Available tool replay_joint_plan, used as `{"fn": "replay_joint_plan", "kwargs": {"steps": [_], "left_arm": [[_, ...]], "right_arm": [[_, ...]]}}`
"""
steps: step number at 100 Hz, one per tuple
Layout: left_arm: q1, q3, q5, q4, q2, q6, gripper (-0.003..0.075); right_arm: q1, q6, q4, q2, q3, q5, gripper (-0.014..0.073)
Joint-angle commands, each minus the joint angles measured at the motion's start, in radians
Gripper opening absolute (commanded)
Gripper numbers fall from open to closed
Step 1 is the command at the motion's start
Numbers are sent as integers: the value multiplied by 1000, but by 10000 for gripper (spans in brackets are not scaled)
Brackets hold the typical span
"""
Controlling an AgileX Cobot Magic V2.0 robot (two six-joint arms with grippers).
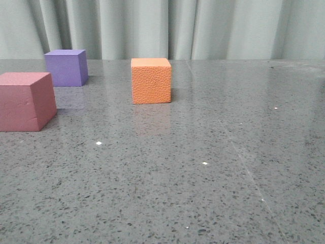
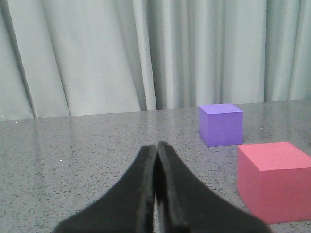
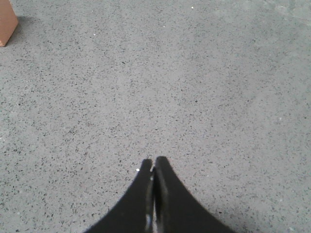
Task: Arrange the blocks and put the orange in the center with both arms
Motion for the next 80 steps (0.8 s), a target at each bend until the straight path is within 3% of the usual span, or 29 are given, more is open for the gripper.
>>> {"fn": "replay_joint_plan", "kwargs": {"steps": [1,17,35,80], "left_arm": [[1,55,-78,-7,-33,-3,-19],[1,55,-78,-7,-33,-3,-19],[1,55,-78,-7,-33,-3,-19],[1,55,-78,-7,-33,-3,-19]], "right_arm": [[-7,-2,-31,8,-24,-57,-67],[-5,-2,-31,6,-16,-89,-67],[-5,-2,-25,-37,52,-220,-67],[-6,-4,5,-284,421,-628,-67]]}}
